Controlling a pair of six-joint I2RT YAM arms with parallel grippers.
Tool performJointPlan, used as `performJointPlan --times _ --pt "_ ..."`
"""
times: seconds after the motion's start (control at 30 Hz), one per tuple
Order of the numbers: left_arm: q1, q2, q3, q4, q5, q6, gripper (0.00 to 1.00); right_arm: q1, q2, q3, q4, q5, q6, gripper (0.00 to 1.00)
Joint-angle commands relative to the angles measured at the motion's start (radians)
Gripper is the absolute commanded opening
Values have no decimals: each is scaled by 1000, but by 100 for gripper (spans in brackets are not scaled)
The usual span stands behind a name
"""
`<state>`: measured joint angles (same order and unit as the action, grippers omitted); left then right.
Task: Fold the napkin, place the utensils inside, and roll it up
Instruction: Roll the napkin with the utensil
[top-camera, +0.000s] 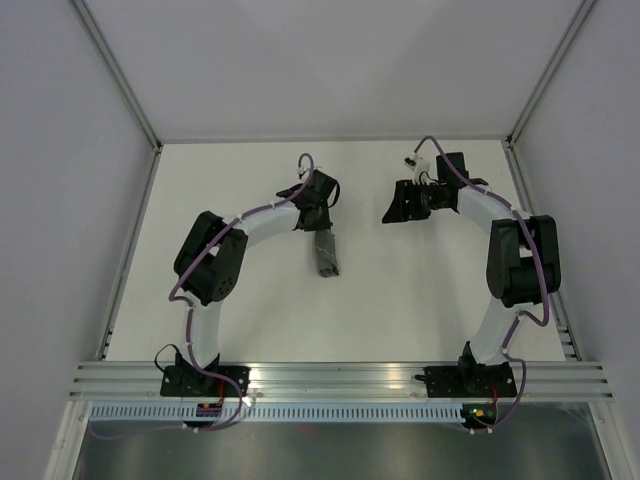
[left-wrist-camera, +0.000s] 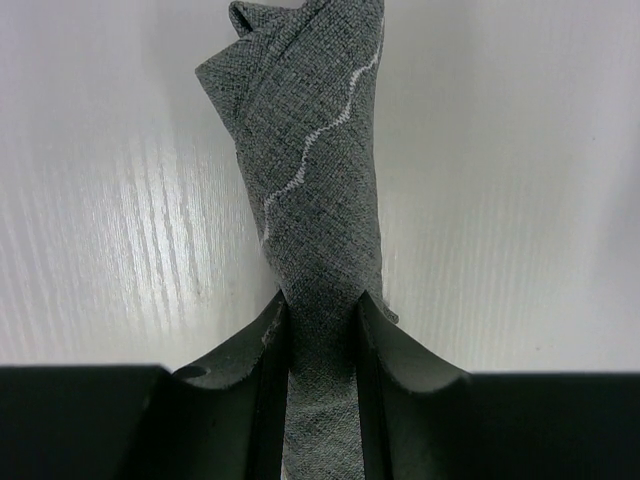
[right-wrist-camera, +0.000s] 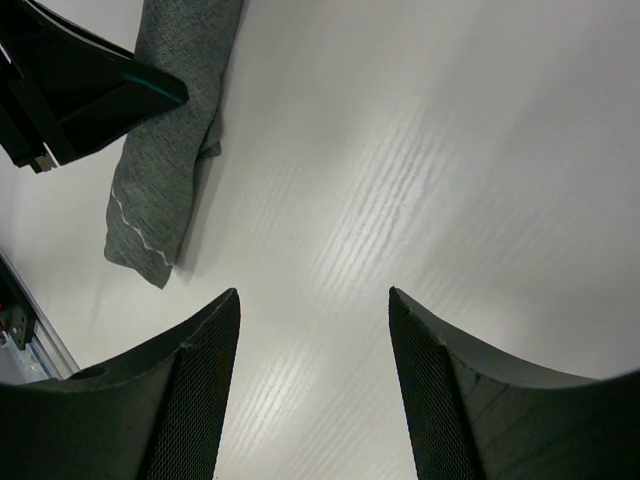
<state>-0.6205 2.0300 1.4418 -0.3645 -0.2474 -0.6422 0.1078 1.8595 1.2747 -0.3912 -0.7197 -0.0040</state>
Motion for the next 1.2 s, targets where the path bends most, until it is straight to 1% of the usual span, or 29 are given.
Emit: performJointPlan --times 0.0,0.17,0.4,0.57,0.63,0.7,0.73,0.9,1.0,1.1,1.17 --pt "13 50 118 -96 30 179 11 -61 -37 51 -55 -49 -54 67" --pt "13 93 196 -158 20 236 12 -123 -40 57 -86 -76 -92 67" --pt "13 145 317 -240 5 219 15 -181 -37 49 -107 -93 -137 67" --pt "1 164 344 -261 8 138 21 -198 -42 38 -115 -95 -157 67" --pt "-4 170 348 -267 -13 113 27 -200 -45 35 -123 -95 -166 67" --pt "-18 174 351 -275 -30 89 29 -200 -43 35 -129 -93 -172 66" --pt "-21 176 351 -280 -48 79 32 -200 -43 35 -133 -93 -177 67" --pt "-41 191 374 -300 -79 55 34 -198 -43 43 -147 -95 -185 67" --pt "-48 200 387 -317 -101 53 38 -198 -40 46 -152 -90 -189 67" --pt "-50 206 394 -327 -104 53 39 -200 -45 46 -156 -95 -191 67" --pt "-54 216 402 -335 -113 58 42 -198 -48 45 -156 -95 -192 67"
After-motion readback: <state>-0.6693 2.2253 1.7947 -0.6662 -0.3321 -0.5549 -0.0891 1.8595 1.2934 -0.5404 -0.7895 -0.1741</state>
